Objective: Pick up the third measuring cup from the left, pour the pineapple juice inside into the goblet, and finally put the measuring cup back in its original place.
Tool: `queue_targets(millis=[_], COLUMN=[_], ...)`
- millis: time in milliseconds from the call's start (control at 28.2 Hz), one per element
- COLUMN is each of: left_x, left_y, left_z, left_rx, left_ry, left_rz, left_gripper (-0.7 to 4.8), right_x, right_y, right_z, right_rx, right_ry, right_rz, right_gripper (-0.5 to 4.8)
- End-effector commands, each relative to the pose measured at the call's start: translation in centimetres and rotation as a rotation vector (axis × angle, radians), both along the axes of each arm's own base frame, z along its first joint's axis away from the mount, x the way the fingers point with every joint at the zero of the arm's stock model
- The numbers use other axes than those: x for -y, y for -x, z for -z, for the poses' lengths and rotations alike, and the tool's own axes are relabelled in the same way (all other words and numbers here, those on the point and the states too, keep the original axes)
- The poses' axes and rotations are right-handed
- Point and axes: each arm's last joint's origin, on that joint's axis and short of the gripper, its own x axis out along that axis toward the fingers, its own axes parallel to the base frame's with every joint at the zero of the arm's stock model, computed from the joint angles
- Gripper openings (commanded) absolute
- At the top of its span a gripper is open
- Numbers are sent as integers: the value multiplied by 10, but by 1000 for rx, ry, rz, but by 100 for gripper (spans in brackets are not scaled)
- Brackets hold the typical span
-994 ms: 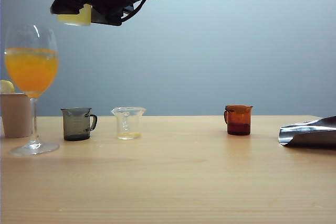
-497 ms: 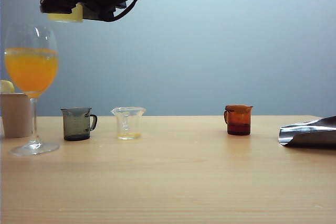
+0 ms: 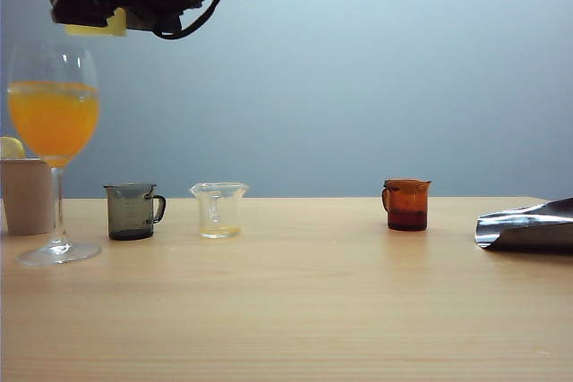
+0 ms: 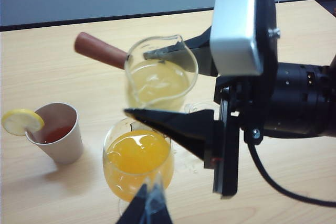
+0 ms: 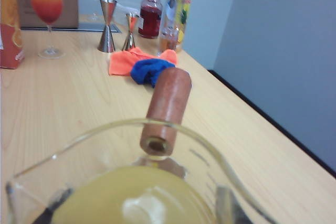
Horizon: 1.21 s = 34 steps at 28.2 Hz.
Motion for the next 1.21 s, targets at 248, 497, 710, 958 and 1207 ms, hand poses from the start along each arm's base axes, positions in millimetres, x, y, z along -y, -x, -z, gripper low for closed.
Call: queue_targets(millis=[248,497,710,958,1207], left_x=[0,0,0,0,0], left_y=[1,1,1,1,1], left_z=[-3,-3,-3,-3,-3], left_rx=[22,22,22,21,22], left_ry=[1,1,1,1,1], left_rz=[6,6,6,6,6], left_gripper=[-6,-6,-6,-6,-6], right_x=[1,-1,-7,-9,-9], right_y=[0,-2,1,3,3], right_z=[-10,-5,-2,-2,-2], right_rx=[129,166,256,324,366], right_ry=[10,20,49,81,105], right_rz=[16,30,20,14,14], right_gripper=[-1,-1,-1,-1,-1])
